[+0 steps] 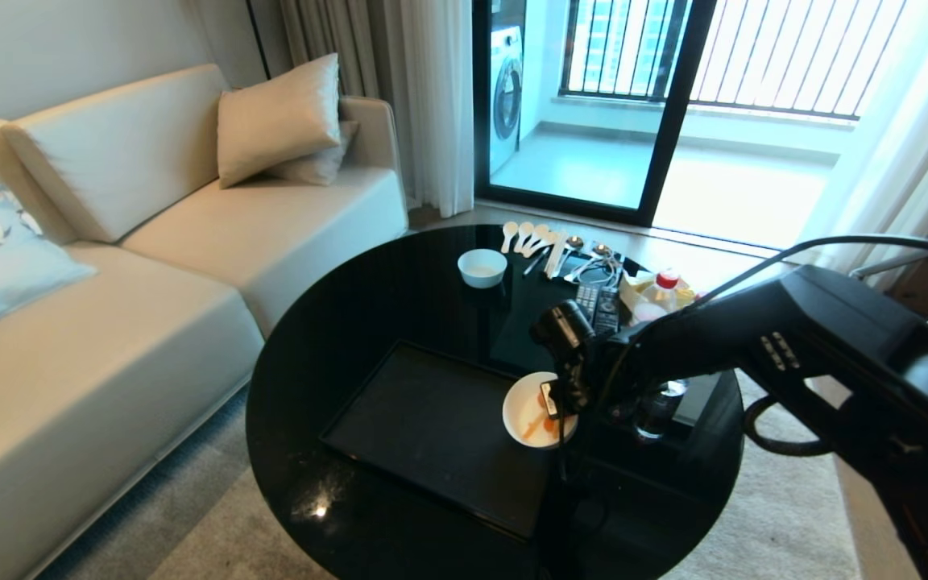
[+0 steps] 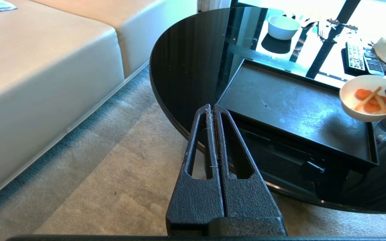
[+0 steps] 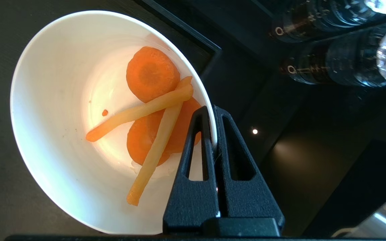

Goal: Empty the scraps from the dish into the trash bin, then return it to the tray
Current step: Pick up the bowl with leftover food, then move the bowl over the trash can

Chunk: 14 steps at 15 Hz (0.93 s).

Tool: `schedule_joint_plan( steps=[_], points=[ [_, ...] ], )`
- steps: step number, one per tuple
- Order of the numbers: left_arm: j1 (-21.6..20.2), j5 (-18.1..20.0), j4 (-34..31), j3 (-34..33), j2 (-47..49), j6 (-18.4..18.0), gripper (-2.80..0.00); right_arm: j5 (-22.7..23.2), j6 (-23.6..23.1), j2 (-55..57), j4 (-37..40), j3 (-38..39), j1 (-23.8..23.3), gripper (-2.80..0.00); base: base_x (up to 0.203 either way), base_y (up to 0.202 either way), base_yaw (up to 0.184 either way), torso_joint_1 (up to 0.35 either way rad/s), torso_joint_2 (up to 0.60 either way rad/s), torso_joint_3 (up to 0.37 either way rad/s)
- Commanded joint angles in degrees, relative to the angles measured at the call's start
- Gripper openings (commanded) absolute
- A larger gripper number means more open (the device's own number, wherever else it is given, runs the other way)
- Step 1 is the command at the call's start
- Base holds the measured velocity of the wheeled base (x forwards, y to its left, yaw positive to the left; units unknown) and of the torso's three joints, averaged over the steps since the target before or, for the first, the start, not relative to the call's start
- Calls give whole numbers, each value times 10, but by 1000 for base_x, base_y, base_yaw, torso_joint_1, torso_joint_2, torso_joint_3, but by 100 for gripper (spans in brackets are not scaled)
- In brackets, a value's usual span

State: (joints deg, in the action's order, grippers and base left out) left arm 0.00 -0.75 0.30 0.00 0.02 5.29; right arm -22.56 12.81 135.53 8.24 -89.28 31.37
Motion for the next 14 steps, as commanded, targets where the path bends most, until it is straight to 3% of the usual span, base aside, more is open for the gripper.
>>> schedule_joint_plan(
  steps=[1,5,7,12,14],
  points=[
    [0,0,0,0,0,1,-280,1,14,-59,1,41,-6,-280,0,0,0,0,0,0],
    [0,0,0,0,0,1,-280,4,45,-127,14,104,-32,-280,0,0,0,0,0,0],
    [0,0,0,0,0,1,-280,28,50,-167,16,137,-60,-280,0,0,0,0,0,0],
    [0,0,0,0,0,1,-280,91,51,-246,28,191,-186,-280,0,0,0,0,0,0],
    [0,0,0,0,0,1,-280,126,51,-279,66,199,-238,-280,0,0,0,0,0,0]
  ],
)
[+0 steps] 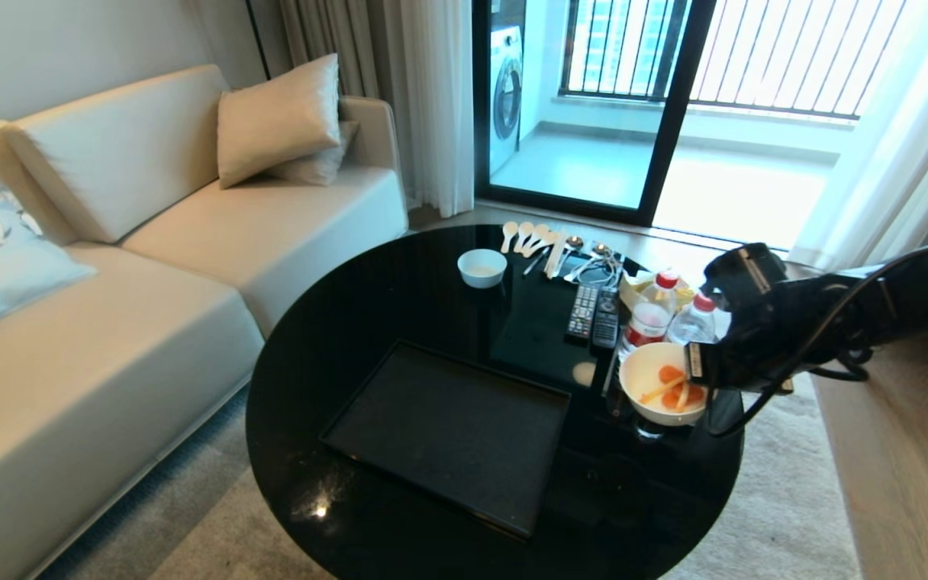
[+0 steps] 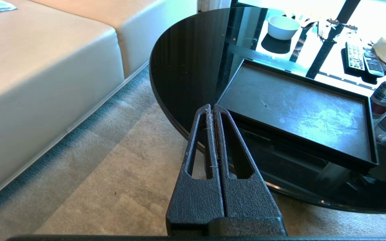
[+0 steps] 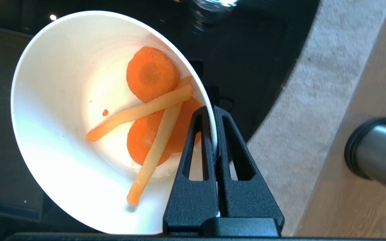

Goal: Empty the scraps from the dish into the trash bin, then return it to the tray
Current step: Move the bowl over the trash can

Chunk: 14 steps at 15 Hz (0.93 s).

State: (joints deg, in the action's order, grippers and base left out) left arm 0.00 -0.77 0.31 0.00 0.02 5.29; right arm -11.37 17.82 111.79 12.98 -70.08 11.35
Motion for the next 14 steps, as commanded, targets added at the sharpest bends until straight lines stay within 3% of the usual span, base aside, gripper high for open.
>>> schedule_joint_plan(
  steps=[1,4,9,14],
  points=[
    [0,0,0,0,0,1,-280,31,1,-59,44,10,-62,-280,0,0,0,0,0,0],
    [0,0,0,0,0,1,-280,87,-6,-111,77,48,-137,-280,0,0,0,0,0,0],
    [0,0,0,0,0,1,-280,149,-58,-186,82,153,-239,-280,0,0,0,0,0,0],
    [0,0,0,0,0,1,-280,159,-81,-262,91,222,-305,-280,0,0,0,0,0,0]
  ],
)
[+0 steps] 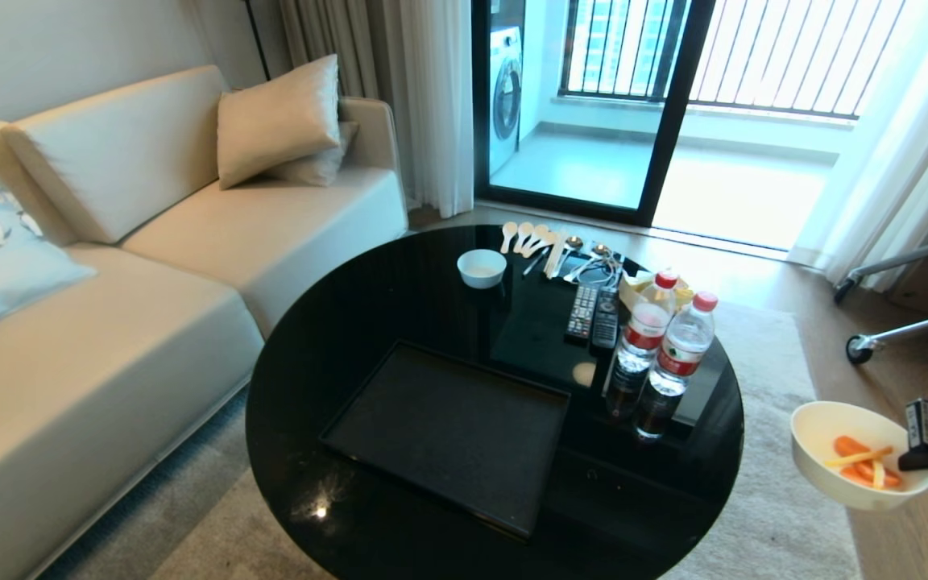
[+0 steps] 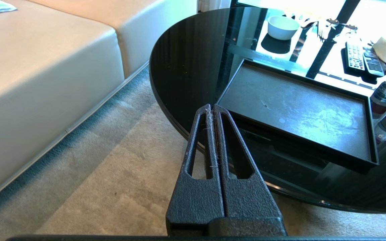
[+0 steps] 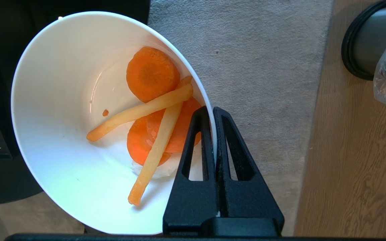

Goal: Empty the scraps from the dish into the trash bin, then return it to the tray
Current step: Move the bowl over the trash can

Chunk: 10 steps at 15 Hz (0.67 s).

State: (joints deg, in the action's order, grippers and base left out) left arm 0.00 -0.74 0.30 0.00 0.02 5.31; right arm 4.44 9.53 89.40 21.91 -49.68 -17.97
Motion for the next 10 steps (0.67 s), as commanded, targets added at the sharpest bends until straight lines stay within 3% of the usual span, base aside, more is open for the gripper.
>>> schedule_joint_plan(
  steps=[1,7,10],
  points=[
    [0,0,0,0,0,1,-280,2,3,-56,1,30,-12,-280,0,0,0,0,0,0],
    [0,0,0,0,0,1,-280,19,16,-219,1,166,-10,-280,0,0,0,0,0,0],
    [0,0,0,0,0,1,-280,20,15,-282,5,187,-2,-280,0,0,0,0,0,0]
  ],
)
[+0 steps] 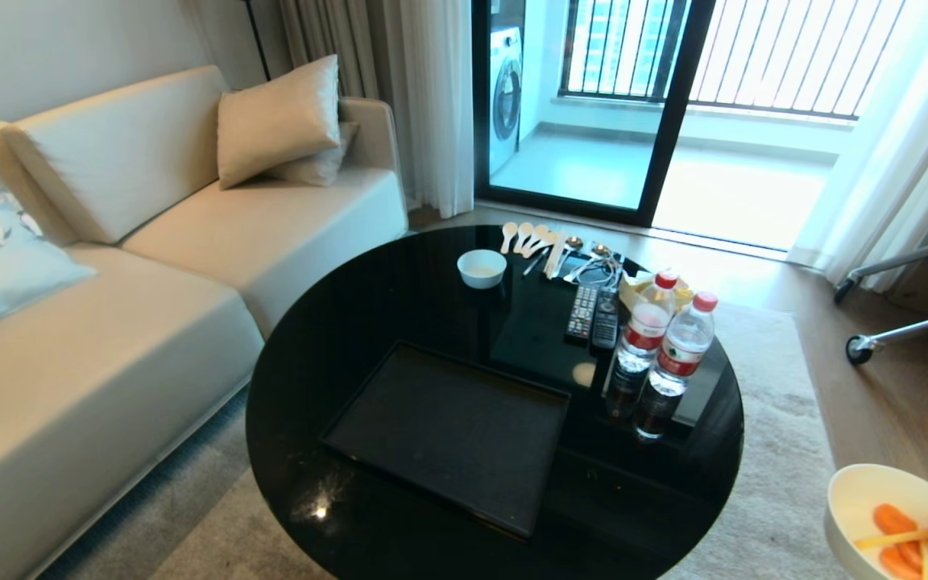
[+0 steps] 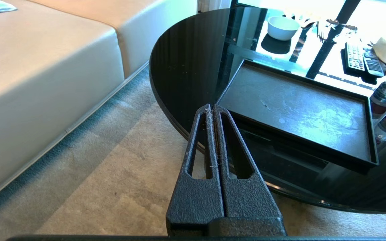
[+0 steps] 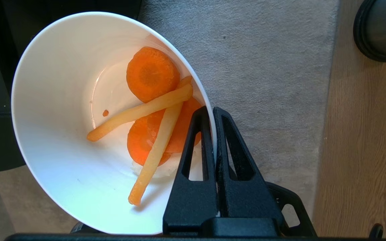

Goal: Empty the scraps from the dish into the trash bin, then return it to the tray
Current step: Move the bowl over the trash can

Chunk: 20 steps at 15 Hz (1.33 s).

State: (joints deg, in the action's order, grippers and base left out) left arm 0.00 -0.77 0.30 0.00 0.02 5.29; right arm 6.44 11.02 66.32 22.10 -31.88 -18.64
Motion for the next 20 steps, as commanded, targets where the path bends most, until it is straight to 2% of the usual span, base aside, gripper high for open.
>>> schedule_joint_plan(
  steps=[1,3,6,9,14,17,20],
  points=[
    [0,0,0,0,0,1,-280,-4,-2,-55,9,5,15,-280,0,0,0,0,0,0],
    [0,0,0,0,0,1,-280,-23,-1,-53,13,-6,33,-280,0,0,0,0,0,0],
    [0,0,0,0,0,1,-280,-28,-1,-35,10,-10,87,-280,0,0,0,0,0,0],
    [0,0,0,0,0,1,-280,-55,-1,5,7,-23,130,-280,0,0,0,0,0,0],
    [0,0,0,0,0,1,-280,-51,8,10,4,-10,134,-280,0,0,0,0,0,0],
    [0,0,0,0,0,1,-280,-29,8,6,8,-6,124,-280,0,0,0,0,0,0],
    [0,0,0,0,0,1,-280,-30,30,5,6,-9,123,-280,0,0,0,0,0,0]
  ],
)
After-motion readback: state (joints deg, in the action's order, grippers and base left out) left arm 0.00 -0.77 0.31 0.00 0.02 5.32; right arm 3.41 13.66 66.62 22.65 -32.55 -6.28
